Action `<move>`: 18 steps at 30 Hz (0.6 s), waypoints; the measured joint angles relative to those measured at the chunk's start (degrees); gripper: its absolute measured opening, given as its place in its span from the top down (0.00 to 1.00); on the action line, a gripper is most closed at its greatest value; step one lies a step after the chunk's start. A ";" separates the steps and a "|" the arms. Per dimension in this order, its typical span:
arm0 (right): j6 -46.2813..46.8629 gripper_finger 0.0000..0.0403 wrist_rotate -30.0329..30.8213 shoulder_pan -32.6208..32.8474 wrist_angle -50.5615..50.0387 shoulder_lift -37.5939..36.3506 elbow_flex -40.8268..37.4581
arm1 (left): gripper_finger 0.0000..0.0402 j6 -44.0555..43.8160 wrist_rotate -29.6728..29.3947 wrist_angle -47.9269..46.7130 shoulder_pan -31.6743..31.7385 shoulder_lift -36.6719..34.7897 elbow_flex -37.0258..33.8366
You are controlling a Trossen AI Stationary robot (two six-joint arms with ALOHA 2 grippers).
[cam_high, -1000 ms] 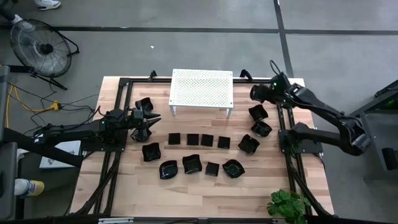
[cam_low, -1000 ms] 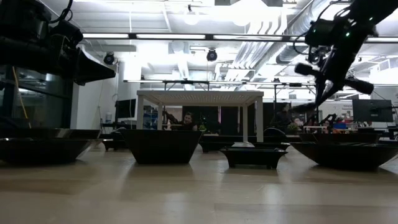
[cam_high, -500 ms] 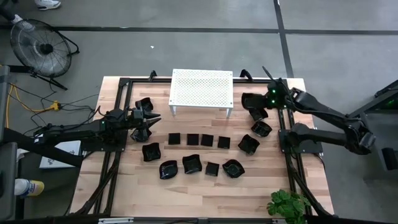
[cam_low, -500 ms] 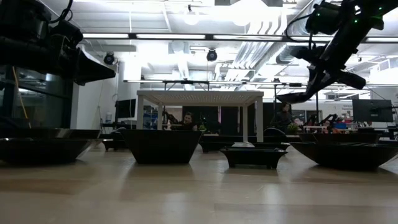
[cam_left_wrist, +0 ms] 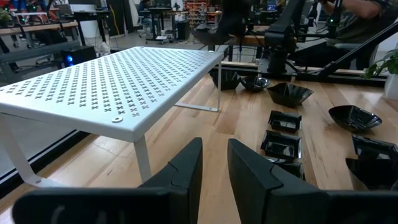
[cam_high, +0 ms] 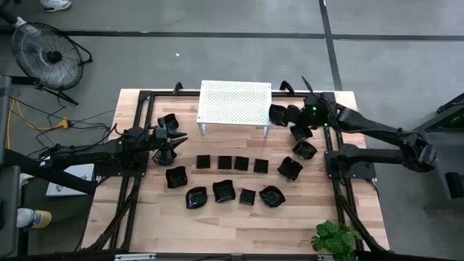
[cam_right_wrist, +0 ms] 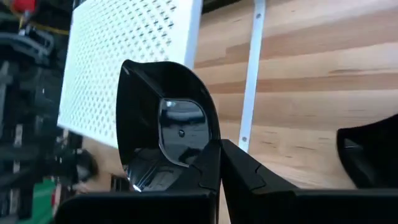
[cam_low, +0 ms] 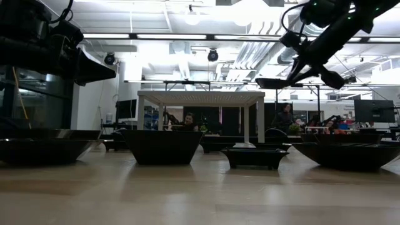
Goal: Pick & Place Mini shaped plates
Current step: Put the leaf shaped plate on the shelf
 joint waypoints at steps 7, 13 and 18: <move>4.14 1.00 3.85 0.96 0.01 8.99 7.41 | 0.82 0.00 0.00 0.00 -0.01 0.02 0.00; 4.14 1.00 4.48 0.64 -3.39 18.22 16.04 | 0.82 0.00 0.00 0.00 -0.01 0.00 0.00; 4.14 1.00 3.63 0.61 -3.41 25.02 22.18 | 0.82 0.00 -0.01 0.00 0.00 0.00 0.00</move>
